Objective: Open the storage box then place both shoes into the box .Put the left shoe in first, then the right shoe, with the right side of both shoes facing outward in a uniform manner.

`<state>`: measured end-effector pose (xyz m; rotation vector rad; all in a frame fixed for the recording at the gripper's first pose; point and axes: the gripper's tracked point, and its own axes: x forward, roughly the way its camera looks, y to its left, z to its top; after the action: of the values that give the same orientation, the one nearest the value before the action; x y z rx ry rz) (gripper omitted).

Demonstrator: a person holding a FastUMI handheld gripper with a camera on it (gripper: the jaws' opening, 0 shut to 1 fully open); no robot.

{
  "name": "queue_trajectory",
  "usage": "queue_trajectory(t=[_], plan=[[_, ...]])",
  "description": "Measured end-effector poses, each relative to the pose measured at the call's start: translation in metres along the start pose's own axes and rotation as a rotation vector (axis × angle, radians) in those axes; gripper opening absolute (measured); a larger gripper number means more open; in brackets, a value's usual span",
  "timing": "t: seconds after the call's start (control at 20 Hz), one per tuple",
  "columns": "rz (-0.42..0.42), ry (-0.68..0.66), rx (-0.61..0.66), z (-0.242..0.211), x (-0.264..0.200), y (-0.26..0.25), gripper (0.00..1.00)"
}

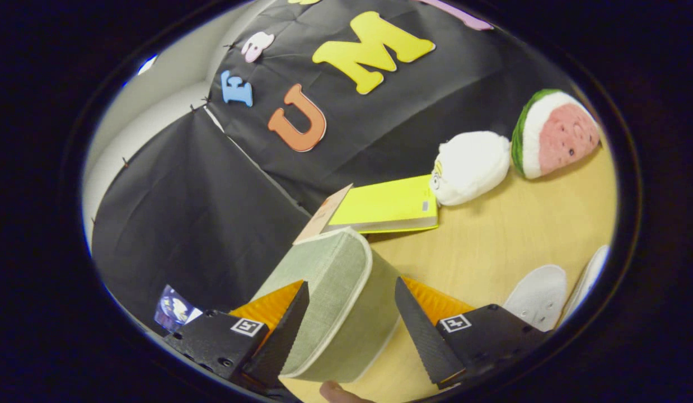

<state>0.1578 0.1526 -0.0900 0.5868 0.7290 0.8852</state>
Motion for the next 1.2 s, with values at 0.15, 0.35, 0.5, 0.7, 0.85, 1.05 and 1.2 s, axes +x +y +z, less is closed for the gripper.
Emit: queue_trajectory(t=[0.15, 0.35, 0.5, 0.7, 0.85, 1.05, 1.2], plan=[[0.114, 0.084, 0.101, -0.009, 0.012, 0.004, 0.98], [0.181, 0.14, 0.169, -0.011, 0.02, 0.003, 0.98], [0.224, 0.182, 0.216, -0.017, 0.029, 0.006, 0.97], [0.268, 0.188, 0.257, -0.018, 0.031, 0.013, 0.81], [0.265, 0.179, 0.287, -0.015, 0.029, 0.011, 0.76], [0.245, 0.163, 0.266, -0.011, 0.021, 0.009, 0.63], [0.258, 0.146, 0.239, -0.006, 0.011, 0.018, 0.49]])
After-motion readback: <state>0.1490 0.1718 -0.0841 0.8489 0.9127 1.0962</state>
